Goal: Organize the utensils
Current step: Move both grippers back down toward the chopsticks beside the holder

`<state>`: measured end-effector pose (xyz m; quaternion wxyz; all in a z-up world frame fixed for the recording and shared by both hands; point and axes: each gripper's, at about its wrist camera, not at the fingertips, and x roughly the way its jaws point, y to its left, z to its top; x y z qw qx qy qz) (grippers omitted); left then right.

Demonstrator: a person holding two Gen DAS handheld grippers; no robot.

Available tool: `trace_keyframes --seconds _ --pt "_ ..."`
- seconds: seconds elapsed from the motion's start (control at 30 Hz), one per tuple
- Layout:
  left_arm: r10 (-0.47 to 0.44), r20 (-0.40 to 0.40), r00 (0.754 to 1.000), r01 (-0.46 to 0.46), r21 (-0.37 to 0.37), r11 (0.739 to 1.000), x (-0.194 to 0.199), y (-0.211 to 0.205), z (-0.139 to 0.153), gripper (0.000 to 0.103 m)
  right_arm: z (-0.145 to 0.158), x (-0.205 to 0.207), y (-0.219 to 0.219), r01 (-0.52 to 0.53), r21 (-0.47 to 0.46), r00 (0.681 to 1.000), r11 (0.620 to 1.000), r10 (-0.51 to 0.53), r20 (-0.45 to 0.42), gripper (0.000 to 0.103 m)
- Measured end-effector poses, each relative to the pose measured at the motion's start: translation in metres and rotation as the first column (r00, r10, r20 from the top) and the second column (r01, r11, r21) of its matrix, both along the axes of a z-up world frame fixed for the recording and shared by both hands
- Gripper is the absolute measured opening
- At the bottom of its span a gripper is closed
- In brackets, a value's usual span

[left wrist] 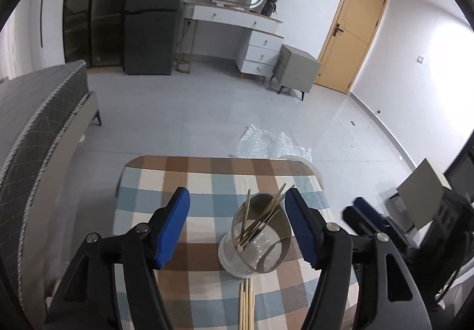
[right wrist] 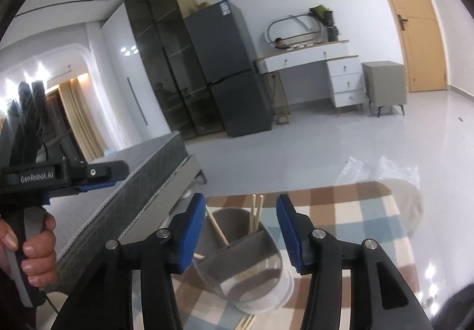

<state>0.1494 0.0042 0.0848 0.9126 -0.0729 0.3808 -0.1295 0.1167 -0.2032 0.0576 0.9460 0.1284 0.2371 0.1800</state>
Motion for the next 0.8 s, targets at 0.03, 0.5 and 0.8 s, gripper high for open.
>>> trace_keyframes --seconds 0.03,0.5,0.8 --pt "0.006 0.017 1.000 -0.006 0.012 1.000 -0.009 -0.001 0.003 0.064 0.003 -0.004 -0.001 0.005 0.002 1.000 1.000 -0.005 0.005 0.055" --pt "0.094 0.155 0.983 -0.112 0.107 0.988 -0.069 -0.002 0.004 0.085 0.023 -0.078 -0.003 0.069 -0.001 0.996 0.998 -0.069 0.058 0.097" --pt "0.105 0.146 0.984 -0.123 0.123 0.985 -0.090 0.002 -0.017 0.086 0.002 -0.108 0.005 0.080 -0.020 0.996 0.997 -0.079 0.032 0.103"
